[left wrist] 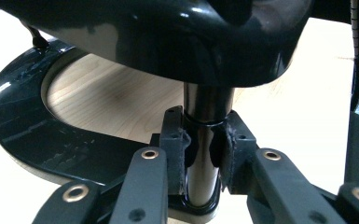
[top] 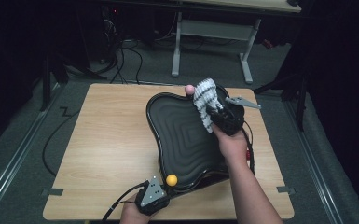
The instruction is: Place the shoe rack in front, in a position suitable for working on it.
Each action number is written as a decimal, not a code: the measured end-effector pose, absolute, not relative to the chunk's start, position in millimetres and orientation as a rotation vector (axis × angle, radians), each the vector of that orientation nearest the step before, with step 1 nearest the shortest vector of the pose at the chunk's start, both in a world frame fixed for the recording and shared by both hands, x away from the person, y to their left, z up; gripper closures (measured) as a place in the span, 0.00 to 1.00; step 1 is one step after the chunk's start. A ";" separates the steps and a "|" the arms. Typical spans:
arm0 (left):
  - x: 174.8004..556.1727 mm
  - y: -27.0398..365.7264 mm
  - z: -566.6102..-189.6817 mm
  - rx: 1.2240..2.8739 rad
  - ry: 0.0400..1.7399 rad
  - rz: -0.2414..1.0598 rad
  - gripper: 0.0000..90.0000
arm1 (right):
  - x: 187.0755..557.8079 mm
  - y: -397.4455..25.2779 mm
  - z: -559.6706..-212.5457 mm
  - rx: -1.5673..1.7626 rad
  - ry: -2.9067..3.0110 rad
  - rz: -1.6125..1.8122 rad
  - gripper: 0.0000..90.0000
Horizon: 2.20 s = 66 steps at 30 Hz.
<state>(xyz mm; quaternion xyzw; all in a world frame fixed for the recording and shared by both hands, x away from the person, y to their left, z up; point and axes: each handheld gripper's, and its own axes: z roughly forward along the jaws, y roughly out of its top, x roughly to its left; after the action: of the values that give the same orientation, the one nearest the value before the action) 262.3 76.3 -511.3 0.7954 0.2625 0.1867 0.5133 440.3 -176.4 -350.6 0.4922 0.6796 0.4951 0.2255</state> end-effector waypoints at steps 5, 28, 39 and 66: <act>262.5 76.4 -511.1 1.913 0.631 0.450 0.82 | 451.2 -216.3 -352.5 1.481 1.773 1.345 0.83; 262.7 76.2 -510.8 1.915 0.631 0.450 0.82 | 456.4 -213.0 -346.6 1.460 1.777 1.301 0.83; 262.8 76.6 -510.8 1.917 0.632 0.451 0.82 | 448.2 -169.5 -348.3 1.312 1.918 1.359 0.82; 263.7 75.6 -511.1 1.912 0.633 0.443 0.82 | 327.6 -210.5 -367.2 0.993 1.988 1.513 0.87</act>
<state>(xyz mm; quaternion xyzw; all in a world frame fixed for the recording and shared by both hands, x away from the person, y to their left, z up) 263.7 75.6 -511.1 0.7955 0.2635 0.1842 0.5137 327.6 -210.5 -367.2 0.3599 0.7206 0.5484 0.2249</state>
